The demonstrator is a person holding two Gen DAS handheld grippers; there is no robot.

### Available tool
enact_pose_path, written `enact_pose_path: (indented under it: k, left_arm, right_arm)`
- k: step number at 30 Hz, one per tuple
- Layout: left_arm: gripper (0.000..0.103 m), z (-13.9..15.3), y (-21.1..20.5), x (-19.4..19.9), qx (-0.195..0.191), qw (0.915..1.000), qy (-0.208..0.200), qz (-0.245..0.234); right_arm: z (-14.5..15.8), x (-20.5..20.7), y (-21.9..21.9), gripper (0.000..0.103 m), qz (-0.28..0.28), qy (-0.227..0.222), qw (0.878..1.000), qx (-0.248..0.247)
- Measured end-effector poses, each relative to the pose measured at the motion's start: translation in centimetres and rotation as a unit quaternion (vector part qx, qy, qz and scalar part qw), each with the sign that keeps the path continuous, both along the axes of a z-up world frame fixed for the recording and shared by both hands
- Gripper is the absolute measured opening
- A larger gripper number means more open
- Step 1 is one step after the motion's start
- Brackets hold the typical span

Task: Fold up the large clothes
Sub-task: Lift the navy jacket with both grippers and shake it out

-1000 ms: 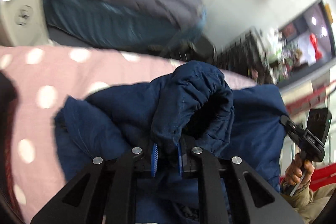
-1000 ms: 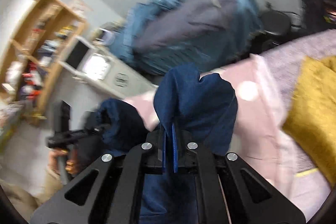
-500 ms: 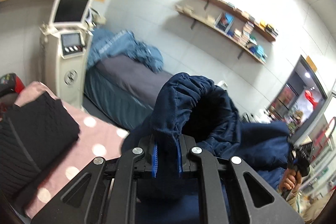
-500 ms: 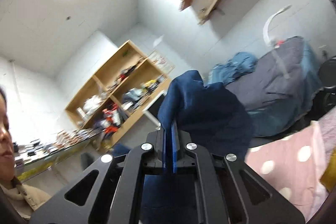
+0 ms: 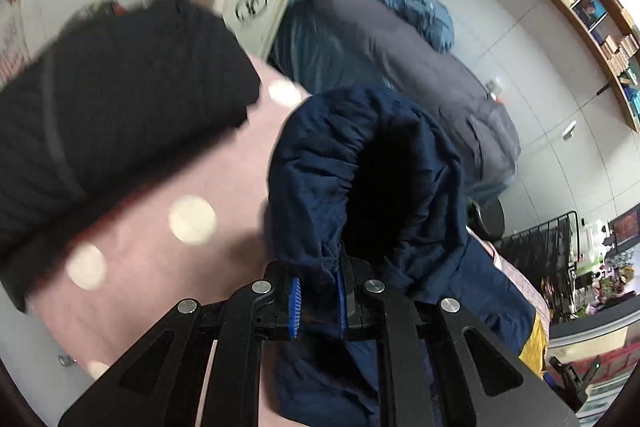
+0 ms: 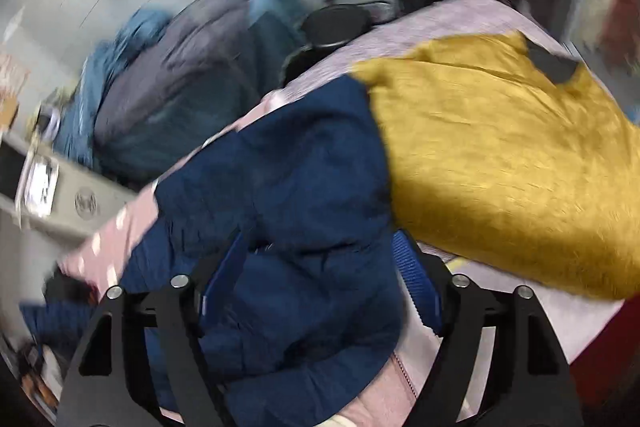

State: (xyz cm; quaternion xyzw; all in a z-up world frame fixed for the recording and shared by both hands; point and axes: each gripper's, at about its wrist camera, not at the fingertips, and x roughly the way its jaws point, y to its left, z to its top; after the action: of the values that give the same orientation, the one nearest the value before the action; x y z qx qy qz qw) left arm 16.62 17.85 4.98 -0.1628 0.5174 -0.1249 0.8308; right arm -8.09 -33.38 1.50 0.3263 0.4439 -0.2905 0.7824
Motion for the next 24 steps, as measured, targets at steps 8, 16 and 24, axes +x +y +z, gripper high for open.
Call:
enact_pose_path:
  k: [8, 16, 24]
  left_arm:
    - [0.013, -2.2, -4.3, 0.9, 0.010, 0.9993, -0.001, -0.037]
    - [0.014, -2.5, -2.3, -0.5, 0.026, 0.9995, 0.006, -0.015]
    - [0.014, -3.5, -0.9, -0.5, 0.048, 0.9986, 0.020, 0.008]
  right_arm:
    - [-3.7, 14.7, 8.6, 0.076, 0.207, 0.056, 0.975, -0.054]
    - [-13.6, 26.2, 14.9, 0.076, 0.323, 0.155, 0.931, -0.064]
    - [-21.3, 29.0, 17.0, 0.055, 0.379, 0.214, 0.891, -0.126]
